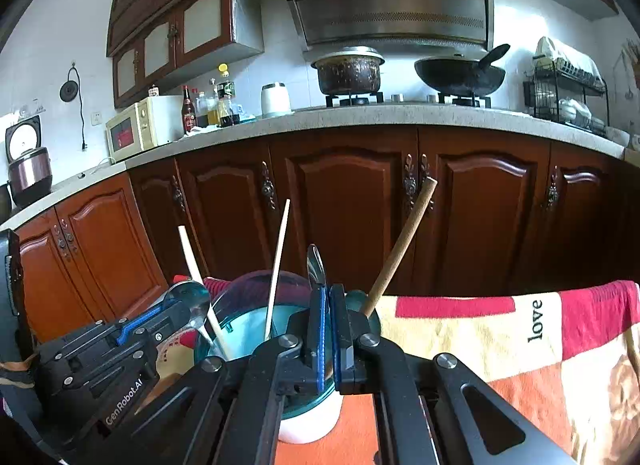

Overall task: Organize utensils
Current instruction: 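Lower the spoons into the cup and open both grippers, then move both tools down to the chopstick and forks on the towel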

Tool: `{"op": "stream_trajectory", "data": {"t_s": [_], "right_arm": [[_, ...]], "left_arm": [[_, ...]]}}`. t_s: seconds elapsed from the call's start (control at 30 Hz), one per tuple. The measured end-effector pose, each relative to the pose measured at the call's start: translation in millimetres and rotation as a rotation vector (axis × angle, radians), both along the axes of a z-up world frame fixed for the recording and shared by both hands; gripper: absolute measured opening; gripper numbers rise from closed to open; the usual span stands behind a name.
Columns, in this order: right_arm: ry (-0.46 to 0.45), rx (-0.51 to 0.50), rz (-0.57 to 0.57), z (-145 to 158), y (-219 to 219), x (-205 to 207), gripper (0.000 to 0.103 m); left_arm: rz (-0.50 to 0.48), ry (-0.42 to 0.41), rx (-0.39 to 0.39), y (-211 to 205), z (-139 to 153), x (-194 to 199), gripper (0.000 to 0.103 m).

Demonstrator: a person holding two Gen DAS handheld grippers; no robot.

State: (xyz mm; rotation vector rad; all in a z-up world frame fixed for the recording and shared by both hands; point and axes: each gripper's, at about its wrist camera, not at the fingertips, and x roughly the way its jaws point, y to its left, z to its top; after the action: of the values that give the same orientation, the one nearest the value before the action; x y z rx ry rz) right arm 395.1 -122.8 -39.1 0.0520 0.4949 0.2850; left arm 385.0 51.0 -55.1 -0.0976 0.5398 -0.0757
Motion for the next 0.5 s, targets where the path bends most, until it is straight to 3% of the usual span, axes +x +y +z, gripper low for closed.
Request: {"op": "stream_trajectory", "data": {"t_s": [0.23, 0.37, 0.5], "right_arm": [[0.009, 0.006, 0.012, 6.0, -2.6, -10.1, 0.001], [0.005, 0.026, 0.005, 17.1, -13.1, -19.8, 0.003], [0.016, 0.052, 0.0, 27.5, -30.9, -41.1, 0.004]], "left_arm": [[0.006, 0.024, -0.024, 2.4, 5.2, -8.5, 0.011], [0.011, 0.025, -0.034, 4.1, 15.1, -22.8, 0.027], [0.0, 0.06, -0.066, 1.9, 24.3, -46.6, 0.029]]}}
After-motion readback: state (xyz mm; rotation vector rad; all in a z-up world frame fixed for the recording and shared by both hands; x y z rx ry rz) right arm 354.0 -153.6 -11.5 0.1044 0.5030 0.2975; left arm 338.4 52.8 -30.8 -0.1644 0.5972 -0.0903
